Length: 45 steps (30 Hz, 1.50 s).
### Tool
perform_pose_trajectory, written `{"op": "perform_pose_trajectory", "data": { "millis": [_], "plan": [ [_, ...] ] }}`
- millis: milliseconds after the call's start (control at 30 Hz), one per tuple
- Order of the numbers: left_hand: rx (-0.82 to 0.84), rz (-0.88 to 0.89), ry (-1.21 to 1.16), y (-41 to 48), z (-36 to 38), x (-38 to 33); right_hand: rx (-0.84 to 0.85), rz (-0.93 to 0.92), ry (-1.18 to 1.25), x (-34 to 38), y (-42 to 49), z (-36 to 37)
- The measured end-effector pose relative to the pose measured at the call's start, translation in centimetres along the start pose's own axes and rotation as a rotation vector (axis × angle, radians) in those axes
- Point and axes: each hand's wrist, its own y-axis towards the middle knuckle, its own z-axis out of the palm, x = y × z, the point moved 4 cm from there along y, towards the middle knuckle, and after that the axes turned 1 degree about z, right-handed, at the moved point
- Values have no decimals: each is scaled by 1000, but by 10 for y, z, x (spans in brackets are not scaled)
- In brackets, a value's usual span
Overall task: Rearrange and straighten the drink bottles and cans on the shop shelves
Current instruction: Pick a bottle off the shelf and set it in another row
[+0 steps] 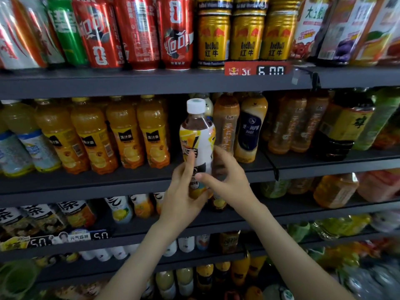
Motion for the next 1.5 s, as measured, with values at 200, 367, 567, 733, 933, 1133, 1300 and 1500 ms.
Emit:
{"op": "perform_pose_trajectory", "data": {
  "millis": [200, 367, 567, 733, 933, 1133, 1300, 1500],
  "plan": [
    [246, 22, -94, 9, 43, -44, -118, 138, 91, -9, -20, -66],
    [425, -8, -187, 17, 92, -92, -217, 218, 189, -20, -53, -141],
    [620, -90, -532, 13, 178, -174, -294, 197, 83, -28, -109, -252],
    [633, -115, -624, 2, 261, -244, -273, 219, 187, -51, -154, -348],
    [607, -50, -511, 1, 338, -318, -370, 296, 215, -75, -185, -440],
    [533, -17, -413, 26, 402, -358, -428, 373, 227, -103, -180, -513],
    [510, 10, -324, 59, 477, -379, -493, 376, 166, -144, -164, -585],
    [596, 48, -417, 124, 597, -423, -636, 347, 102, -190, -139, -710]
  ]
}}
